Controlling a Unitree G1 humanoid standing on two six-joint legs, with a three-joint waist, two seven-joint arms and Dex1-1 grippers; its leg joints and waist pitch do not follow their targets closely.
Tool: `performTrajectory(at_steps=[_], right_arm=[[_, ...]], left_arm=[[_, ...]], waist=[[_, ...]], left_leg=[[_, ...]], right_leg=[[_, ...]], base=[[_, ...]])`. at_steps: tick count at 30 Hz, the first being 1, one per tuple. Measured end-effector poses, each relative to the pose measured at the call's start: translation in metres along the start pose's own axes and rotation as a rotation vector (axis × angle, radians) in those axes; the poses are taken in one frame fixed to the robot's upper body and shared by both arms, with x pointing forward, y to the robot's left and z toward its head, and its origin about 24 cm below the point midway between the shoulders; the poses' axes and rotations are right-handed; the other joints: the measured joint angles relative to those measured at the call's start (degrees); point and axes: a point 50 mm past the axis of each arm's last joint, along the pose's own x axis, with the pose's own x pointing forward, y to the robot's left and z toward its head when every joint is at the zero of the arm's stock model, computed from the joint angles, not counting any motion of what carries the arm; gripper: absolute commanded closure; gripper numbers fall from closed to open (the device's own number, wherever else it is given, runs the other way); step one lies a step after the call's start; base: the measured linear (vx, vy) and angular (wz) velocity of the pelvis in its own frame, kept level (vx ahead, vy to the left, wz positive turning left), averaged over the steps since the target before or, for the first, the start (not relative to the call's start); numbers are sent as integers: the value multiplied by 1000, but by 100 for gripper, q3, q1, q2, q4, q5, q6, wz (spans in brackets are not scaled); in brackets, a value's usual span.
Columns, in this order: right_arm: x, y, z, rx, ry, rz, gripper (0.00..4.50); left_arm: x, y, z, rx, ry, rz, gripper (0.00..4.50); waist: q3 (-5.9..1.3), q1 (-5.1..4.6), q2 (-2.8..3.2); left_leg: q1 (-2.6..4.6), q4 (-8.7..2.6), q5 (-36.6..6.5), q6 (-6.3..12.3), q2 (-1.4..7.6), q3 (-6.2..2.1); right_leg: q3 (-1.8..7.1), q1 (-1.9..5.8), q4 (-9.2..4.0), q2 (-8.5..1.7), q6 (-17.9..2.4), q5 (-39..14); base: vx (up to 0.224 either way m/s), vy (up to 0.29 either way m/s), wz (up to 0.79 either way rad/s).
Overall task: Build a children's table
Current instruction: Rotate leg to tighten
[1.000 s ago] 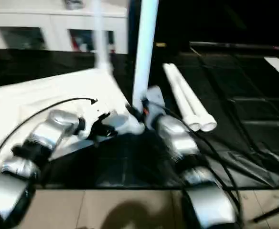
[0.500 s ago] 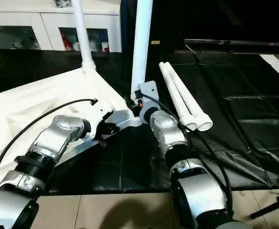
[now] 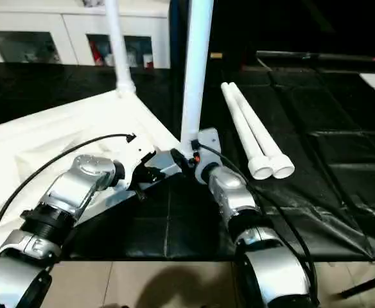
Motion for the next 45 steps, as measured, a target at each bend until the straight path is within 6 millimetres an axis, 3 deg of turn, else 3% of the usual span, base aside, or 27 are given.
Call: performTrajectory(at_steps=[5, 11, 15, 18, 31, 35, 40, 45], right_arm=[[-23, -10, -11, -17, -26, 123, 2], [-49, -25, -26, -25, 17, 189, 2], [-67, -34, -11, -86, 3, 283, 2], [-80, -41, 7, -168, 17, 388, 2], [-87, -15, 11, -297, 177, 737, 2], [-78, -7, 11, -305, 187, 770, 2], [-75, -3, 11, -306, 203, 800, 63], [-75, -2, 8, -290, 220, 814, 96]], left_arm=[[-6, 6, -5, 49, 4, -58, 450], [-16, 14, -10, 108, 20, -104, 450], [-22, 15, -14, 168, 29, -181, 450], [-30, 15, -18, 257, 57, -282, 450], [-37, 5, -22, 415, 117, -506, 450], [-38, 4, -21, 443, 128, -529, 450], [-37, 3, -21, 463, 130, -537, 450], [-37, 4, -21, 471, 128, -539, 450]], waist=[[9, 40, 19], [18, 23, 36], [29, 57, 54], [29, 159, 53], [26, 330, 50], [25, 329, 48], [15, 347, 30], [15, 347, 30]], left_leg=[[-1, 3, 0, 1, 0, 1], [1, 6, 0, 1, 0, 0], [-2, 6, 0, 2, 0, 1], [2, 7, 1, 2, 2, 1], [10, 18, 0, 5, 2, 7], [10, 24, 0, 4, 2, 9], [9, 26, 0, 5, 2, 9], [10, 27, 0, 4, 3, 9]], right_leg=[[0, 5, -2, -1, 0, 1], [0, 4, 0, -2, 0, 7], [0, 4, -3, -2, 1, 7], [-1, 6, -1, 0, 1, 6], [1, 22, 1, -8, 2, 7], [2, 22, 7, -10, 2, 7], [2, 24, 7, -10, 2, 7], [2, 24, 10, -10, 2, 7]], base=[[0, 0, 0], [0, 0, 0], [0, 0, 0], [0, 0, 0], [0, 0, 0], [0, 0, 0], [0, 0, 0], [0, 0, 0]])
